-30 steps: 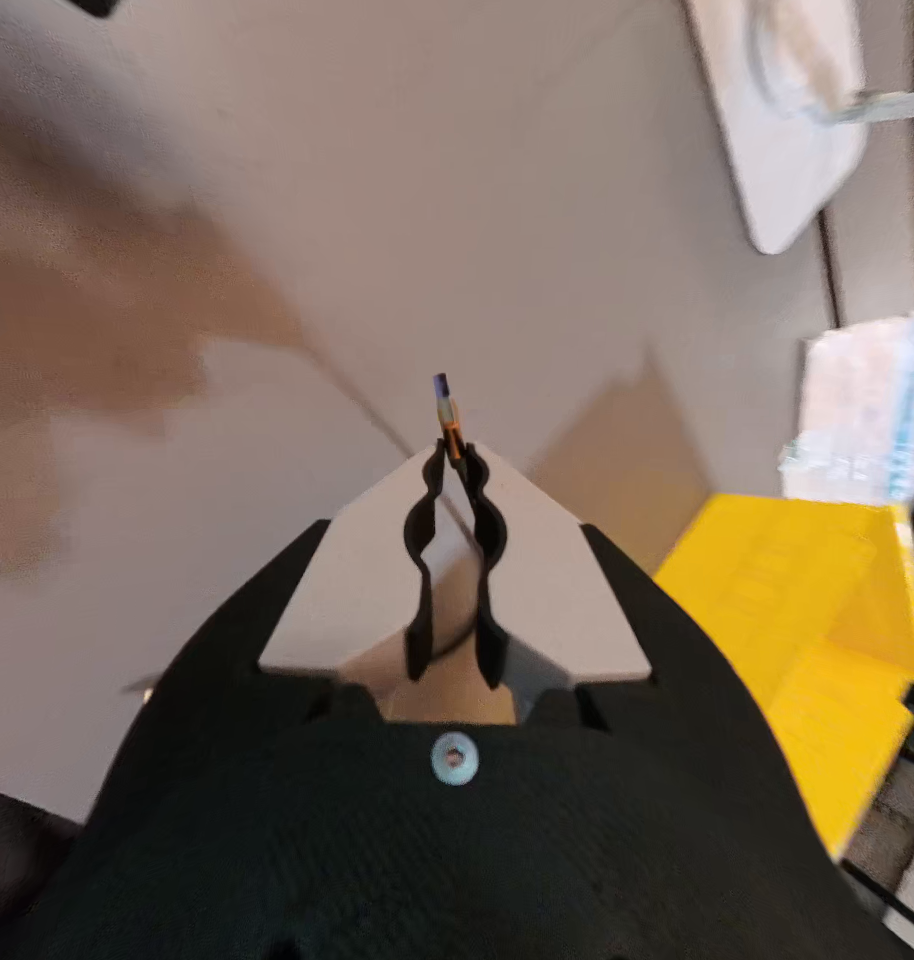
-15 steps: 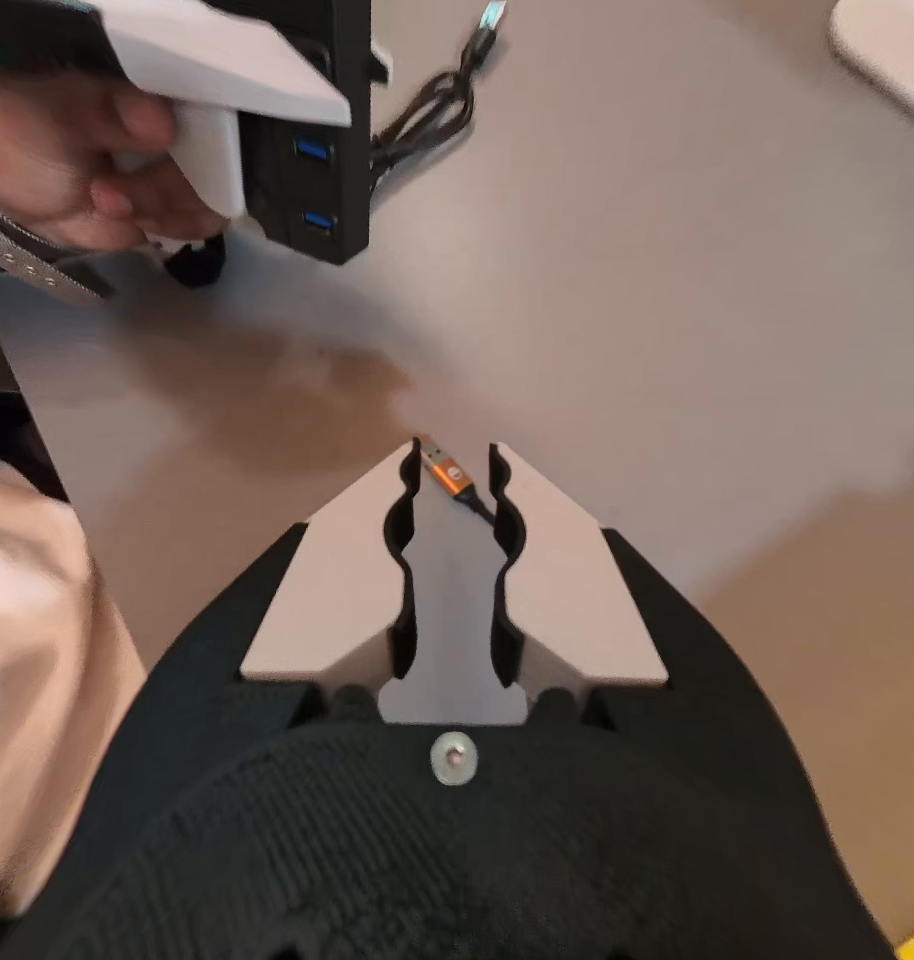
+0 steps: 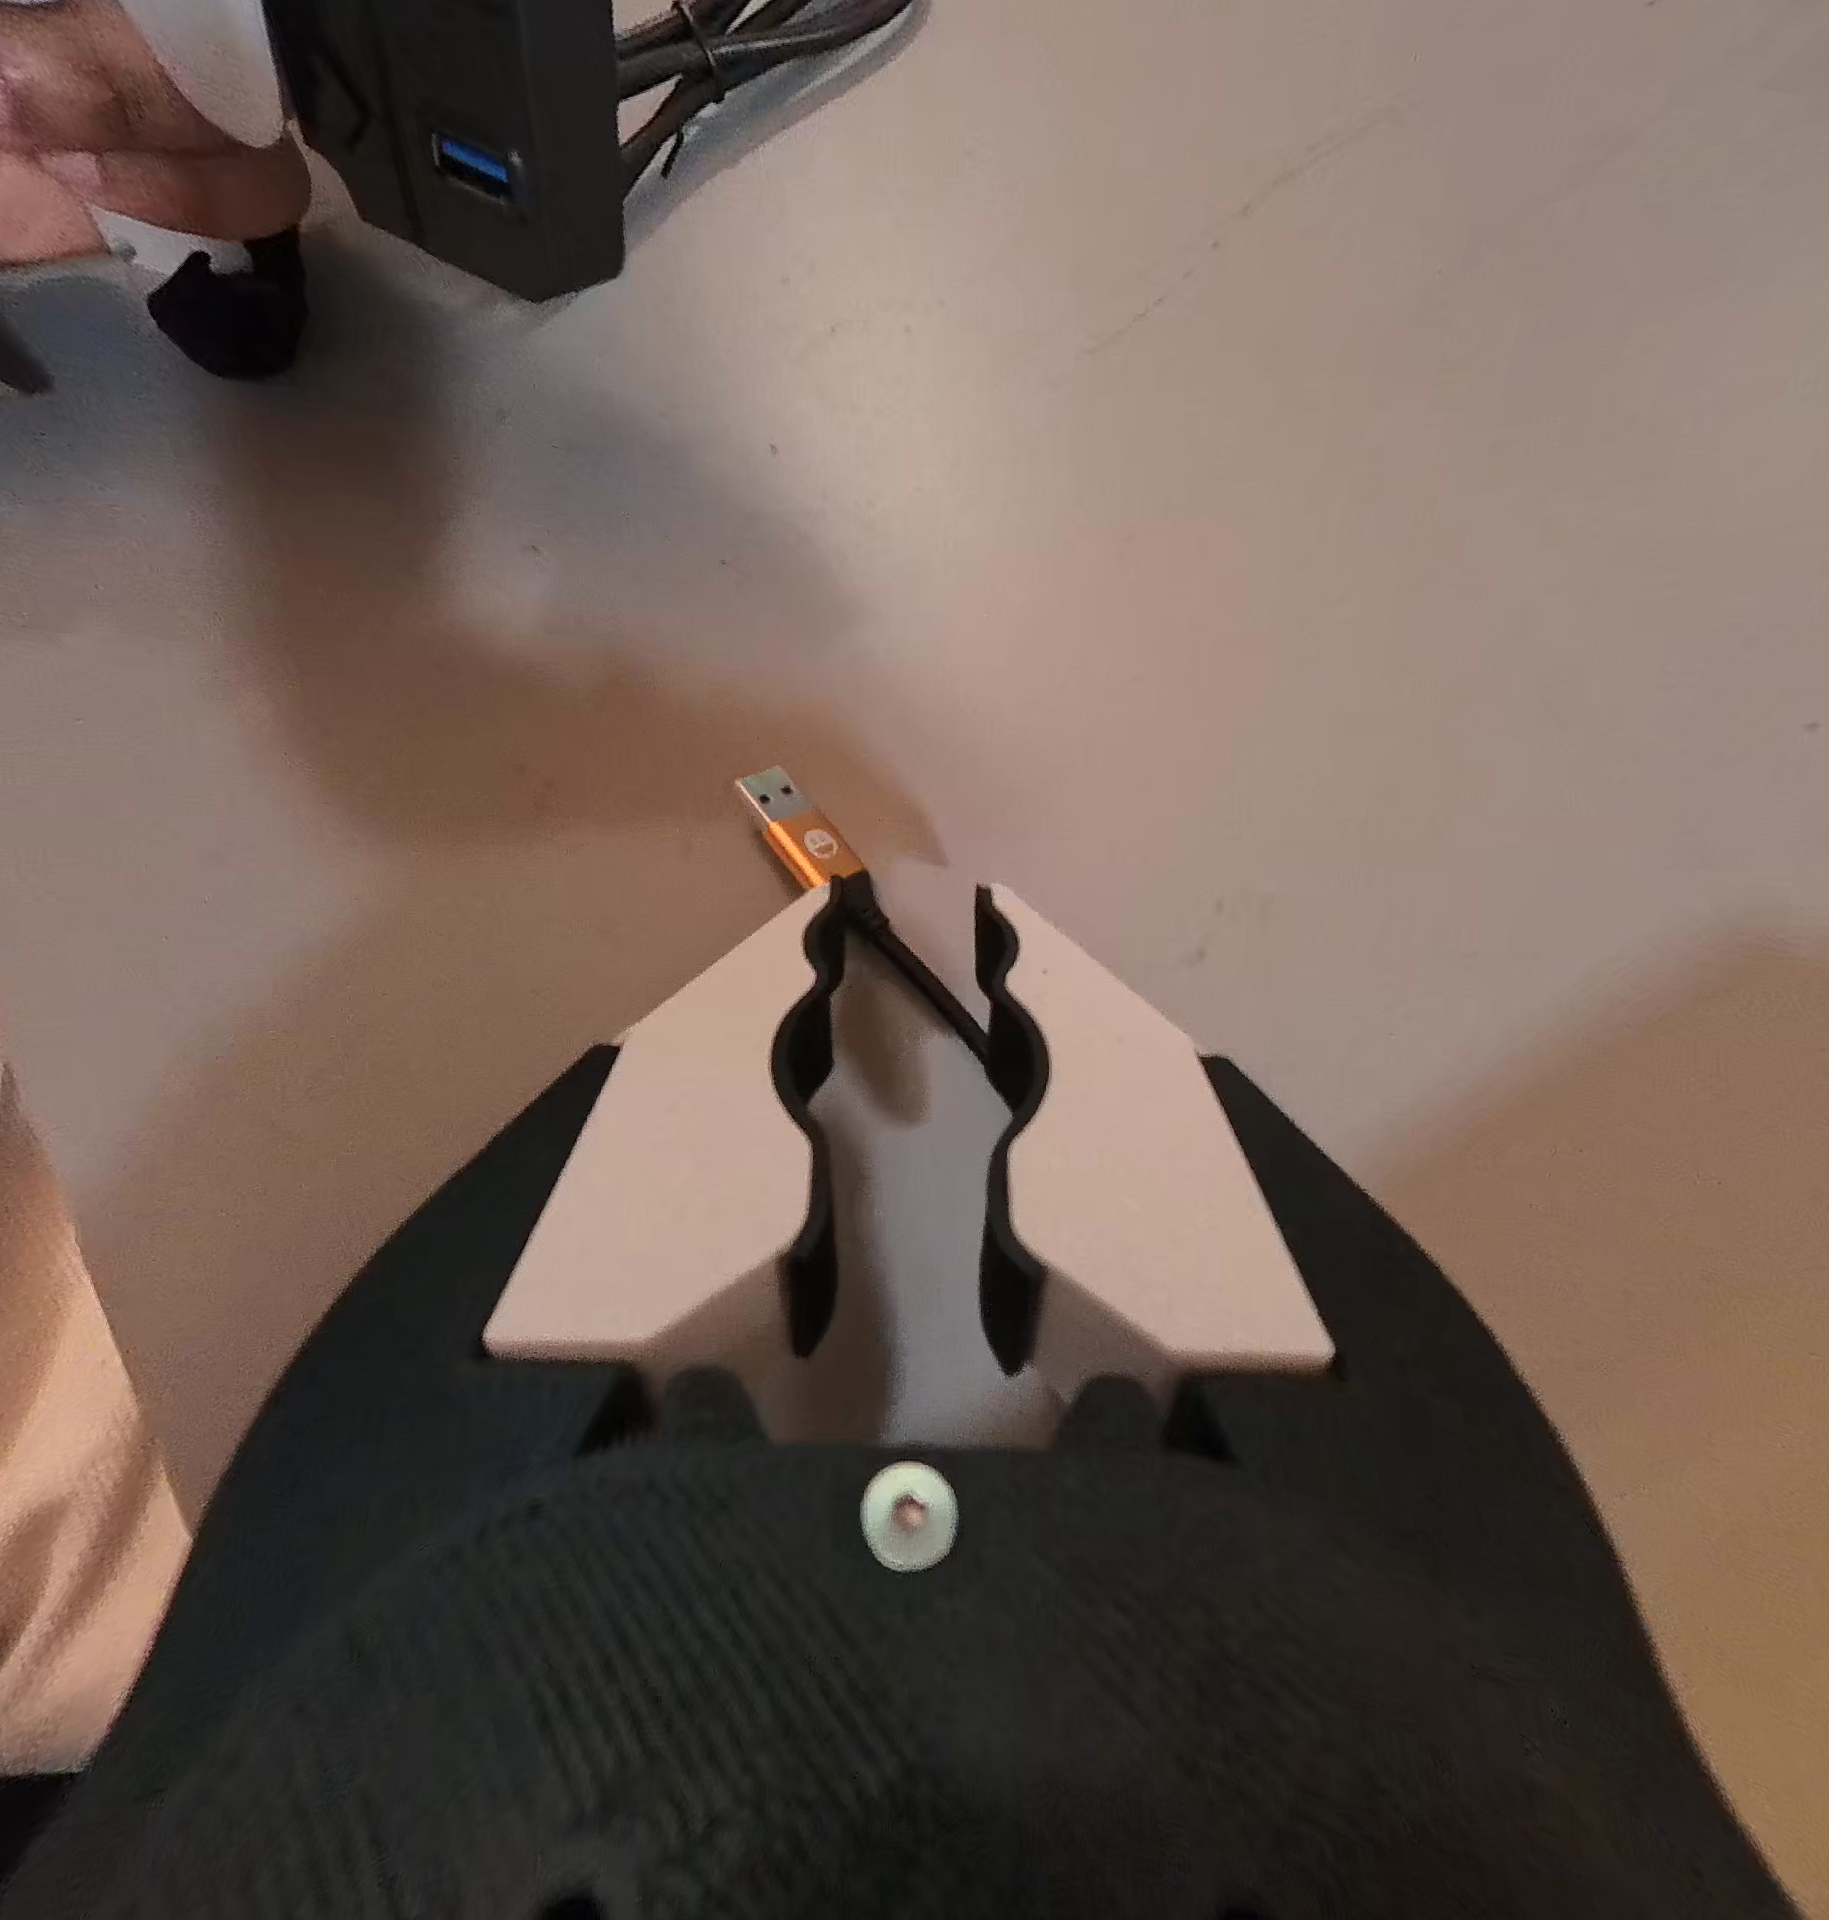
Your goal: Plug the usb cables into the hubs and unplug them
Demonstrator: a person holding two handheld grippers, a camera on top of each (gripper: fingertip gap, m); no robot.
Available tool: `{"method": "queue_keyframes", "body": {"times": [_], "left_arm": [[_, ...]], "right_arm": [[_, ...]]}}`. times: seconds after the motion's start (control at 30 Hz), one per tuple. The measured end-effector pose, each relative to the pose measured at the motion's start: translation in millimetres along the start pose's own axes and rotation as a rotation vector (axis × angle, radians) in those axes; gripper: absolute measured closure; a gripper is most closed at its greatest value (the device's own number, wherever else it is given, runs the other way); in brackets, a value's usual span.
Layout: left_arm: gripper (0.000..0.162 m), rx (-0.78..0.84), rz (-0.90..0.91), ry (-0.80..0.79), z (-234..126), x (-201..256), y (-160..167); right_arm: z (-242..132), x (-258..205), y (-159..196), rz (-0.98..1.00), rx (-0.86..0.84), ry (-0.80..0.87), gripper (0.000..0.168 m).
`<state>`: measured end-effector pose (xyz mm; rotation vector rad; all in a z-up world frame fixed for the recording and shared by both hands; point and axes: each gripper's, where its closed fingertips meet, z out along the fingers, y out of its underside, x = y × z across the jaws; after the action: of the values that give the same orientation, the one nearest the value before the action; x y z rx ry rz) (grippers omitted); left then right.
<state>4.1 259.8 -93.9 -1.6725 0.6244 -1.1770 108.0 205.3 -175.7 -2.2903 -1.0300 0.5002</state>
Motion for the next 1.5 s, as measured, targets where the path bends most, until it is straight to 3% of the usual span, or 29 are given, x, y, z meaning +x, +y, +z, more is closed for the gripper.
{"method": "queue_keyframes", "body": {"times": [0.2, 0.53, 0.73, 0.9, 1.1, 1.3, 1.5], "left_arm": [[0.139, -0.002, -0.001, -0.001, 0, 0, 0], [0.139, -0.005, -0.008, -0.002, 0, -1, 1], [0.139, -0.008, -0.018, -0.001, 1, -1, 2], [0.139, -0.010, -0.018, 0.000, 2, -1, 3], [0.139, -0.011, -0.018, 0.001, 2, 0, 3], [0.139, -0.025, 0.017, -0.017, 3, 0, 5], [0.140, -0.086, 0.296, -0.201, 4, -4, 9]], "right_arm": [[7, -9, 6, -0.005, -0.022, -0.057, 0.145], [4, -21, -6, -0.120, 0.074, -0.089, 0.168], [-10, -13, -18, -0.156, 0.150, -0.035, 0.168], [3, -12, -2, -0.136, 0.093, -0.069, 0.152], [12, -12, 2, -0.134, 0.056, -0.055, 0.163], [-22, -11, -43, -0.120, 0.290, -0.012, 0.164], [-66, -11, -85, -0.209, 0.381, 0.257, 0.163]]}}
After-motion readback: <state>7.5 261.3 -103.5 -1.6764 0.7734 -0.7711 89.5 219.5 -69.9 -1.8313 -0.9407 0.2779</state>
